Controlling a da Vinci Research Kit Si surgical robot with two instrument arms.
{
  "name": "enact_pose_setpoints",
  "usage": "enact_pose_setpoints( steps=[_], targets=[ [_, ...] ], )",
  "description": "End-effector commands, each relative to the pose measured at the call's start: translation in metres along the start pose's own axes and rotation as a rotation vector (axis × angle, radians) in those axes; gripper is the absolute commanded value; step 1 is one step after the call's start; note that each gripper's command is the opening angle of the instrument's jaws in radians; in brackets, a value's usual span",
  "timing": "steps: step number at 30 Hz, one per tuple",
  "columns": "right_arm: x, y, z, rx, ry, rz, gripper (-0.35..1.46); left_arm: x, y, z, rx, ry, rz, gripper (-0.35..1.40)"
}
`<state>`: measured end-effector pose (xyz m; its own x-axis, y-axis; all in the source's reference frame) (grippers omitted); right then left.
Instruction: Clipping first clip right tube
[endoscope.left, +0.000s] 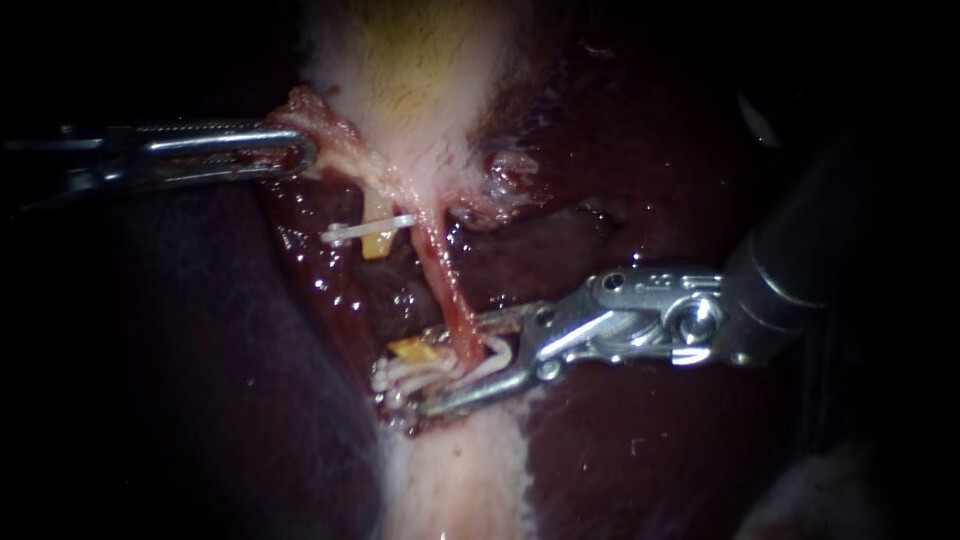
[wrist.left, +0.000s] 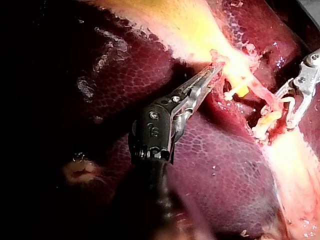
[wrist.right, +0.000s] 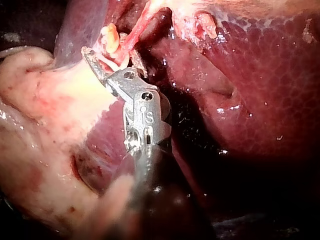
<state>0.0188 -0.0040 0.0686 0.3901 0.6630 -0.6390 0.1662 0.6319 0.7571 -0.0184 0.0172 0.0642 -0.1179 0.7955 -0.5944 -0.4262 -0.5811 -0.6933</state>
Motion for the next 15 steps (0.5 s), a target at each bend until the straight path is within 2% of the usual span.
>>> enact_pose_setpoints(
  steps=[1,9,15],
  targets=[
    [0.0002,-0.0004,0.0,0.014,-0.002,0.002,0.46,0.0,0.0,-0.0001,0.001,0.0,0.0,-0.35],
    [0.0003,-0.0026,0.0005,0.07,-0.024,0.009,0.43,0.0,-0.0001,-0.0002,0.0,0.0,0.0,-0.35],
    [0.0003,-0.0031,0.0005,0.083,-0.03,0.01,0.4,0.0,-0.0001,-0.0003,0.003,0.001,0.0,-0.35]
  ],
)
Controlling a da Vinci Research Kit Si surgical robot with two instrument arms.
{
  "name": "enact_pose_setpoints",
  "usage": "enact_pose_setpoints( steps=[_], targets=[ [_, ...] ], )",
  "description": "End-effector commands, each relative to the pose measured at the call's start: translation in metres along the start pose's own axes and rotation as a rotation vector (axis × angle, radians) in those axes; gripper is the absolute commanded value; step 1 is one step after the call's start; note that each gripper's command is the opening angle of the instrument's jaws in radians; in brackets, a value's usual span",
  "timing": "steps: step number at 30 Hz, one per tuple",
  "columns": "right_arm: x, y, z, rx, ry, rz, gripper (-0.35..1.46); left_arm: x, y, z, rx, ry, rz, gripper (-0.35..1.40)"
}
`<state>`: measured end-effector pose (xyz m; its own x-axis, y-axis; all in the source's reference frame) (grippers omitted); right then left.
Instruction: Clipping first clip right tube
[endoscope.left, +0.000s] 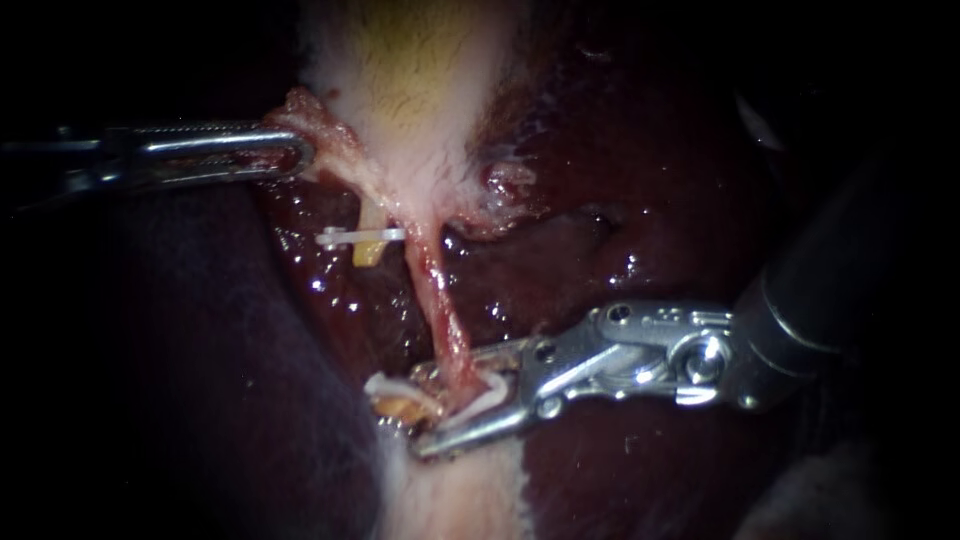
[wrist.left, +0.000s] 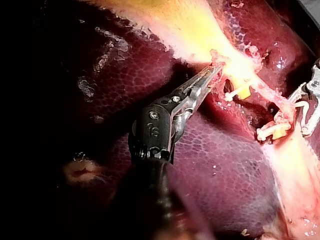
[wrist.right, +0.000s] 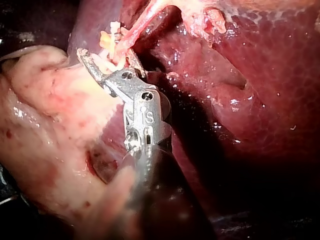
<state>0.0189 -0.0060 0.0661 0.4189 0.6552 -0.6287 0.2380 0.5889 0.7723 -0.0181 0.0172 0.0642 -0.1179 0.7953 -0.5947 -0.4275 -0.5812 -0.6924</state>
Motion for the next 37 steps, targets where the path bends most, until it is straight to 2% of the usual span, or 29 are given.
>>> enact_pose_setpoints(
  steps=[1,6,13,20,22,27,37],
  targets=[
    [0.0,0.0,0.0,0.0,-0.001,0.001,0.39,0.0,0.0,0.0,0.001,0.0,0.0,-0.35],
    [-0.0001,0.0,-0.0001,0.004,-0.002,0.005,0.28,0.0,0.0,0.0,0.002,0.001,0.0,-0.35],
    [0.0004,0.0002,-0.0004,0.005,-0.001,0.014,-0.01,0.0,0.0,0.0,0.002,0.001,0.0,-0.35],
    [0.001,-0.0001,-0.0008,0.008,0.003,0.1,-0.35,0.0,0.0,0.0,0.002,0.001,0.0,-0.35],
    [0.001,-0.0001,-0.0009,0.01,0.006,0.129,-0.35,0.0,0.0,0.0,0.002,0.001,0.0,-0.35],
    [0.0008,-0.0005,-0.001,-0.007,-0.035,0.143,-0.35,0.0,0.0,0.0,0.002,0.001,0.0,-0.35],
    [0.0008,-0.0003,-0.001,-0.008,-0.034,0.143,-0.35,0.0,0.0,0.0001,0.002,0.001,0.0,-0.35]
  ],
)
